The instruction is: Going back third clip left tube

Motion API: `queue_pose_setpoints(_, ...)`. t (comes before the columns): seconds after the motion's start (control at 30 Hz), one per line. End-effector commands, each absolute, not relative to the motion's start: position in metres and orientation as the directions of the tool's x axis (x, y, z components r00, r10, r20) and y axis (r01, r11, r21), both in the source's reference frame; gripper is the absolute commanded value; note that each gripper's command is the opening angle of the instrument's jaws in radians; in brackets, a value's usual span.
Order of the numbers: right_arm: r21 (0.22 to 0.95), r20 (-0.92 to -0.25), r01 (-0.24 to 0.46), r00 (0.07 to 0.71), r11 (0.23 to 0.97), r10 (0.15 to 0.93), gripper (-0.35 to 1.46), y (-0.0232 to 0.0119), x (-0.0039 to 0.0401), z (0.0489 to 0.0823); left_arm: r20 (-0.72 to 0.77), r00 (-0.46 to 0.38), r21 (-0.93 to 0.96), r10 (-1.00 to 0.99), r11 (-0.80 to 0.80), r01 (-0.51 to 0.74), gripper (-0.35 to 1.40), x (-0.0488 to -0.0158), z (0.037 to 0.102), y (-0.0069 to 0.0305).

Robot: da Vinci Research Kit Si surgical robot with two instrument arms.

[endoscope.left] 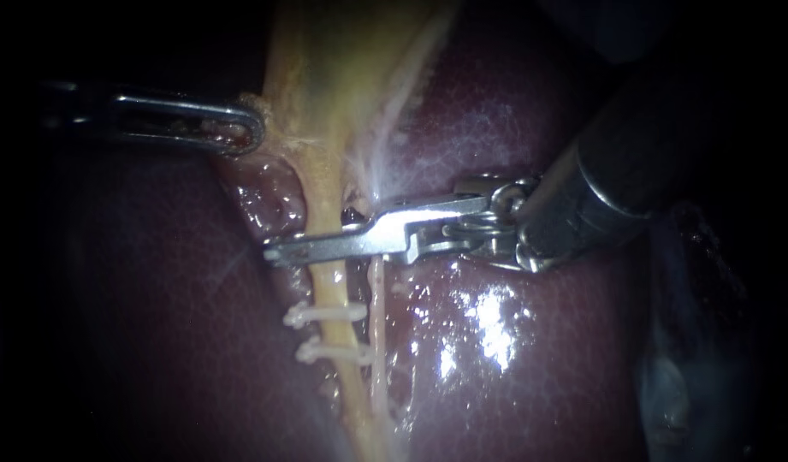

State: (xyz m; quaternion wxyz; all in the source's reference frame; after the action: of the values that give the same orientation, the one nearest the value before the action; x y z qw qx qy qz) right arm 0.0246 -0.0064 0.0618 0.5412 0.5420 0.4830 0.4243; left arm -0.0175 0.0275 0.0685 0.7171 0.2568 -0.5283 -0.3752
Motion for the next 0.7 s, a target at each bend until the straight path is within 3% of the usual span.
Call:
queue_pose_setpoints(0.03,0.997,-0.063,0.063,0.171,0.053,0.983,-0.35,-0.0064,0.0246,0.0618,0.562,0.159,0.767,-0.812,0.584,0.267,-0.35,-0.0175,0.0684,0.0275)
queue_pose_setpoints(0.1,0.996,-0.063,0.072,0.183,0.051,0.981,-0.35,-0.0063,0.0246,0.0618,0.562,0.159,0.767,-0.812,0.584,0.267,-0.35,-0.0175,0.0684,0.0275)
queue_pose_setpoints(0.13,0.994,-0.087,0.086,0.193,0.072,0.977,-0.23,-0.0064,0.0247,0.0618,0.562,0.159,0.767,-0.812,0.584,0.267,-0.35,-0.0175,0.0684,0.0275)
queue_pose_setpoints(0.23,0.967,-0.247,0.113,0.187,0.228,0.951,0.27,-0.0066,0.0248,0.0620,0.562,0.159,0.767,-0.812,0.584,0.267,-0.35,-0.0175,0.0684,0.0275)
queue_pose_setpoints(0.3,0.948,-0.315,0.110,0.198,0.299,0.928,0.40,-0.0066,0.0249,0.0621,0.562,0.159,0.767,-0.811,0.584,0.267,-0.35,-0.0175,0.0684,0.0275)
queue_pose_setpoints(0.47,0.835,-0.540,0.050,0.269,0.548,0.797,0.50,-0.0069,0.0239,0.0618,0.562,0.159,0.767,-0.811,0.584,0.267,-0.35,-0.0174,0.0685,0.0275)
queue_pose_setpoints(0.53,0.789,-0.600,0.055,0.279,0.611,0.750,0.50,-0.0070,0.0230,0.0614,0.562,0.159,0.767,-0.811,0.584,0.267,-0.35,-0.0173,0.0684,0.0275)
queue_pose_setpoints(0.63,0.664,-0.729,0.052,0.268,0.746,0.631,0.50,-0.0070,0.0211,0.0602,0.563,0.160,0.767,-0.811,0.584,0.266,-0.35,-0.0172,0.0684,0.0274)
queue_pose_setpoints(0.7,0.608,-0.775,0.061,0.264,0.792,0.574,0.50,-0.0068,0.0198,0.0590,0.563,0.160,0.767,-0.811,0.584,0.266,-0.35,-0.0172,0.0684,0.0274)
